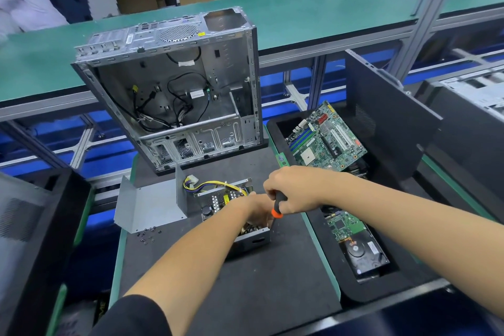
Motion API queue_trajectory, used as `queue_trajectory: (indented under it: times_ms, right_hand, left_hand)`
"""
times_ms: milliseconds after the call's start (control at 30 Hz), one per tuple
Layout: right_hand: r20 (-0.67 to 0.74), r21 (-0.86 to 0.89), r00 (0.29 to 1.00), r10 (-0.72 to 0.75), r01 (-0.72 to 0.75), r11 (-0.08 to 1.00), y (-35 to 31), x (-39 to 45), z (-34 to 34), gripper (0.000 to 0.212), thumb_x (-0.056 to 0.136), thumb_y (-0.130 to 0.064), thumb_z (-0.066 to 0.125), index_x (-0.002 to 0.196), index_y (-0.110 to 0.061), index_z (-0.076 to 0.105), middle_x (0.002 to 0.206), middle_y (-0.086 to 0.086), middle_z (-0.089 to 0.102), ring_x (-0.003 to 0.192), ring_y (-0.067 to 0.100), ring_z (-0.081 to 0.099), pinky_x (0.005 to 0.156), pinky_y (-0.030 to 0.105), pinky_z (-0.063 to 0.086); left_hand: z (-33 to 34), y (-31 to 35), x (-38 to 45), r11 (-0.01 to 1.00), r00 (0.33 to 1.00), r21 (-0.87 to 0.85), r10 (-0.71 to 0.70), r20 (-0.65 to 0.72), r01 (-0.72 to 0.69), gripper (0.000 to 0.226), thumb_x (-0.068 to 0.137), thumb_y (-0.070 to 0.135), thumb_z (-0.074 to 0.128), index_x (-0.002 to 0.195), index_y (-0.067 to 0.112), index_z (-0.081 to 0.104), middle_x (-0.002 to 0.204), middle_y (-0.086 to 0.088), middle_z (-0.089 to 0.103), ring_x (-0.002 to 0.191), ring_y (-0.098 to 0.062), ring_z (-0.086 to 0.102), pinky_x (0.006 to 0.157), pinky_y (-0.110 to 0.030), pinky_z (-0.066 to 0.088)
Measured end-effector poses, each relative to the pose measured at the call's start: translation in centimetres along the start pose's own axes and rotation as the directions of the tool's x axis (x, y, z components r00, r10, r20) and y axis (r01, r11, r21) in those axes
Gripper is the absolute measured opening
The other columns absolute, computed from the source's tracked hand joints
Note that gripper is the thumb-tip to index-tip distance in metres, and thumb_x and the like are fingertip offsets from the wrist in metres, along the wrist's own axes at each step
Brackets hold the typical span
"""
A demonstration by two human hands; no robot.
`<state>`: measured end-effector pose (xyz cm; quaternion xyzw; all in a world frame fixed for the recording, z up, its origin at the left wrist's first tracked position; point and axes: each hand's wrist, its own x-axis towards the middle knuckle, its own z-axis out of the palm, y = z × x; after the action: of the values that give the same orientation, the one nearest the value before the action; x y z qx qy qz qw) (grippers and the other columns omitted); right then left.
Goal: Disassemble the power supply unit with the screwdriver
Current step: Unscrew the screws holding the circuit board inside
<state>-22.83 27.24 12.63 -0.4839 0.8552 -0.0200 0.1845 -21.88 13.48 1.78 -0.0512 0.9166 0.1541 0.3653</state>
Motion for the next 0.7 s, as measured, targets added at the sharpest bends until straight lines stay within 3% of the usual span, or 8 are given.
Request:
queue_trajectory:
  times_ms: [67, 133, 233, 300, 400, 500, 633, 700]
  right_hand:
    - [0.003, -0.001, 1.0, 0.004, -0.004, 1.0, 0.0, -0.2, 0.0, 0.018, 0.083, -0.02, 0.061, 0.099, -0.014, 0.059, 0.103, 0.003, 0.061, 0.085, 0.02, 0.048, 0.059, 0.028, 0.032]
    - [0.01, -0.004, 1.0, 0.01, -0.01, 1.0, 0.0, -0.3, 0.0, 0.018, 0.083, -0.021, 0.061, 0.099, -0.014, 0.059, 0.104, 0.004, 0.061, 0.084, 0.019, 0.046, 0.061, 0.029, 0.031]
    - [0.027, -0.002, 0.999, 0.018, -0.018, 1.0, 0.1, -0.4, 0.0, 0.017, 0.083, -0.021, 0.061, 0.098, -0.013, 0.058, 0.103, 0.005, 0.061, 0.085, 0.021, 0.048, 0.064, 0.03, 0.036]
    - [0.054, 0.001, 0.998, 0.034, -0.034, 0.999, 0.0, -0.5, -0.1, 0.02, 0.083, -0.021, 0.062, 0.1, -0.011, 0.058, 0.103, 0.008, 0.062, 0.088, 0.024, 0.053, 0.069, 0.033, 0.044]
    - [0.095, -0.097, 0.994, 0.061, -0.052, 0.994, -0.3, -0.3, -0.3, 0.027, 0.082, -0.025, 0.063, 0.102, -0.007, 0.062, 0.099, 0.011, 0.064, 0.087, 0.027, 0.058, 0.064, 0.033, 0.045]
    - [0.135, -0.267, 0.985, 0.109, -0.07, 0.961, -0.9, 0.3, -0.2, 0.031, 0.083, -0.031, 0.065, 0.099, -0.005, 0.062, 0.097, 0.012, 0.063, 0.075, 0.028, 0.055, 0.056, 0.031, 0.04]
    - [0.178, -0.348, 0.971, 0.161, -0.091, 0.933, -1.7, 1.0, 0.2, 0.033, 0.086, -0.039, 0.062, 0.101, -0.01, 0.062, 0.102, 0.009, 0.062, 0.075, 0.028, 0.055, 0.058, 0.031, 0.04]
    - [0.17, -0.351, 0.971, 0.169, -0.101, 0.931, -2.0, 1.3, -0.6, 0.037, 0.086, -0.044, 0.06, 0.1, -0.01, 0.059, 0.105, 0.009, 0.062, 0.074, 0.026, 0.051, 0.055, 0.03, 0.038]
  left_hand:
    - [-0.1, 0.0, 0.0, 0.998, 0.999, 0.047, 0.05, 0.003, -0.05, 0.039, 0.087, 0.029, 0.064, 0.068, 0.033, 0.031, 0.103, -0.003, 0.042, 0.096, -0.022, 0.038, 0.086, -0.039, 0.036]
    - [-0.1, -0.1, 0.0, 0.982, 0.991, 0.138, 0.133, 0.0, -0.132, 0.039, 0.085, 0.028, 0.066, 0.068, 0.034, 0.032, 0.107, -0.003, 0.04, 0.097, -0.022, 0.038, 0.093, -0.042, 0.039]
    - [0.2, -0.3, 0.0, 0.945, 0.97, 0.239, 0.24, -0.042, -0.223, 0.033, 0.086, 0.024, 0.062, 0.068, 0.029, 0.035, 0.085, 0.003, 0.042, 0.089, -0.021, 0.039, 0.08, -0.036, 0.035]
    - [0.0, -0.2, -0.4, 0.9, 0.925, 0.273, 0.372, -0.079, -0.339, 0.014, 0.088, 0.02, 0.054, 0.077, 0.016, 0.046, 0.081, -0.002, 0.047, 0.082, -0.024, 0.042, 0.073, -0.034, 0.033]
    - [-0.7, -0.3, -0.8, 0.888, 0.89, 0.184, 0.444, -0.104, -0.422, 0.009, 0.088, 0.014, 0.052, 0.092, 0.009, 0.059, 0.096, -0.008, 0.058, 0.089, -0.029, 0.052, 0.078, -0.038, 0.045]
    - [-1.1, -0.7, -0.8, 0.882, 0.879, 0.149, 0.463, -0.111, -0.446, 0.019, 0.089, 0.004, 0.047, 0.1, 0.006, 0.062, 0.106, -0.009, 0.06, 0.094, -0.027, 0.053, 0.082, -0.035, 0.046]
    - [-1.2, -1.9, -0.7, 0.907, 0.881, 0.057, 0.419, -0.219, -0.417, 0.016, 0.091, 0.006, 0.049, 0.097, 0.009, 0.064, 0.103, -0.005, 0.062, 0.093, -0.022, 0.055, 0.081, -0.029, 0.043]
    - [-1.4, -2.5, -1.1, 0.91, 0.867, -0.015, 0.39, -0.309, -0.415, 0.009, 0.089, 0.009, 0.053, 0.087, 0.014, 0.06, 0.089, 0.003, 0.061, 0.085, -0.018, 0.053, 0.07, -0.021, 0.039]
